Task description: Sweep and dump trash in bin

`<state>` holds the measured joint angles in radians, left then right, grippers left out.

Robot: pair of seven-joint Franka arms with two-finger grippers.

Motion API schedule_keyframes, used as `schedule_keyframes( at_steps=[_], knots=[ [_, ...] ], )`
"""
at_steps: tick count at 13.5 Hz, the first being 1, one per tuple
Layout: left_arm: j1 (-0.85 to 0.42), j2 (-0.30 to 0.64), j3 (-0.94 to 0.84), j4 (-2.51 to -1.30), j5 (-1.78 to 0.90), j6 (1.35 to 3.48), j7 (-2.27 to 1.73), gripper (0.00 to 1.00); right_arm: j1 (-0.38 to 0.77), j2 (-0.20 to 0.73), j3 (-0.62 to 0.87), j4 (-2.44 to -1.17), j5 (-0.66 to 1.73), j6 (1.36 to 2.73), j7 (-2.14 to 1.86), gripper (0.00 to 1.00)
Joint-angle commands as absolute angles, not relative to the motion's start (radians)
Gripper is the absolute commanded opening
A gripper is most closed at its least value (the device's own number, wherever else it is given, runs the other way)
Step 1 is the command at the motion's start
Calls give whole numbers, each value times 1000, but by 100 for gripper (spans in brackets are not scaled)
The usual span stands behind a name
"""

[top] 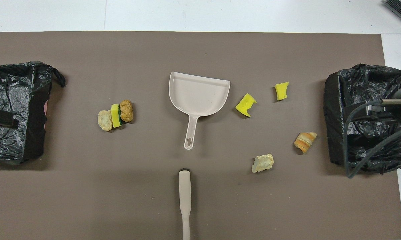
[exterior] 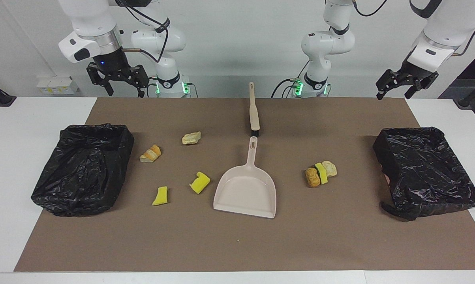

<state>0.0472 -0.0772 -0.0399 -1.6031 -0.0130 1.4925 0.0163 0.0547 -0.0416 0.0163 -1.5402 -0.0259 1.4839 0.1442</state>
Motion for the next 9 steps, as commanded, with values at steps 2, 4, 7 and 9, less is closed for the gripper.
schedule_keyframes(
  at_steps=[2, 4, 7, 9],
  knots=[
    [46, -95, -45, -1612, -6, 1496, 26, 100, 12, -38, 20, -1532, -14, 1491, 120, 100],
    [44, -95, -51, -1612, -6, 1490, 20, 100, 14, -38, 25, -1531, -12, 1497, 120, 100],
    [58, -97, -43, -1614, -6, 1488, 20, 100, 15, -43, 23, -1539, -15, 1491, 123, 100],
    [52, -95, -43, -1612, -5, 1489, 15, 100, 12, -41, 23, -1536, -14, 1493, 117, 100]
  ],
)
